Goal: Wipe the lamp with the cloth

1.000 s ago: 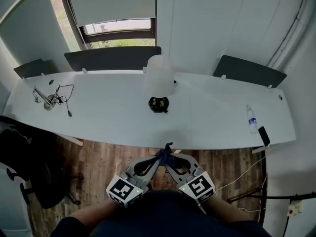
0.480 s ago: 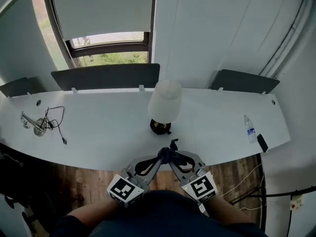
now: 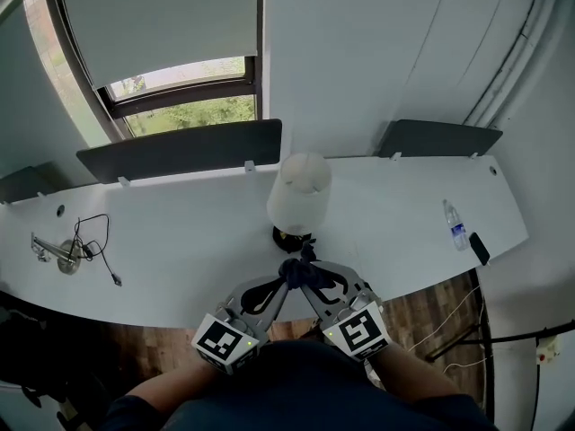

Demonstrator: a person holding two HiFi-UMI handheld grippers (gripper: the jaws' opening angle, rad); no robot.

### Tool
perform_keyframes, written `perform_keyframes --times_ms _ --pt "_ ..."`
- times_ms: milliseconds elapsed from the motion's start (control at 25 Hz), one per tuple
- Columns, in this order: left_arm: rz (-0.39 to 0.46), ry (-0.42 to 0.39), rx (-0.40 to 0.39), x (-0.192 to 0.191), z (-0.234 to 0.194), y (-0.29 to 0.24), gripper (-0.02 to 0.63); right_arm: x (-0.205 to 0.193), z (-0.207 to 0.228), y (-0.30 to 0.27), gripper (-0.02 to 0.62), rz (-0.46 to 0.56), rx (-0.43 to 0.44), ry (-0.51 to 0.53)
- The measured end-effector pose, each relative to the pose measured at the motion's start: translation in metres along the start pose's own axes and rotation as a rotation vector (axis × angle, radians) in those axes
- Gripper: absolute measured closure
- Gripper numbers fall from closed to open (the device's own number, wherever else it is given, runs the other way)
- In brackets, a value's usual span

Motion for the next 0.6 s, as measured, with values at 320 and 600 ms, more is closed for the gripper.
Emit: perform_keyframes --times_ms 320,600 --pt "-0.017 -0.027 0.050 0.004 -0.015 -0.015 0.600 0.032 0.032 -0.022 0.494 0.048 0.007 0.132" --pt "-0.032 -0.031 0.088 -0.003 -0.024 -0.016 0.600 0.052 0.061 -0.039 0.494 0.081 -0.018 0.204"
Point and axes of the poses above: the fingertips, and each gripper's own axes: y backward along the fingers, z to its right, x out of its top, the point moved 6 cm from there along y, backward along the fingers, and after that the axes turned 11 degrees about -y, right-handed, at the moved point
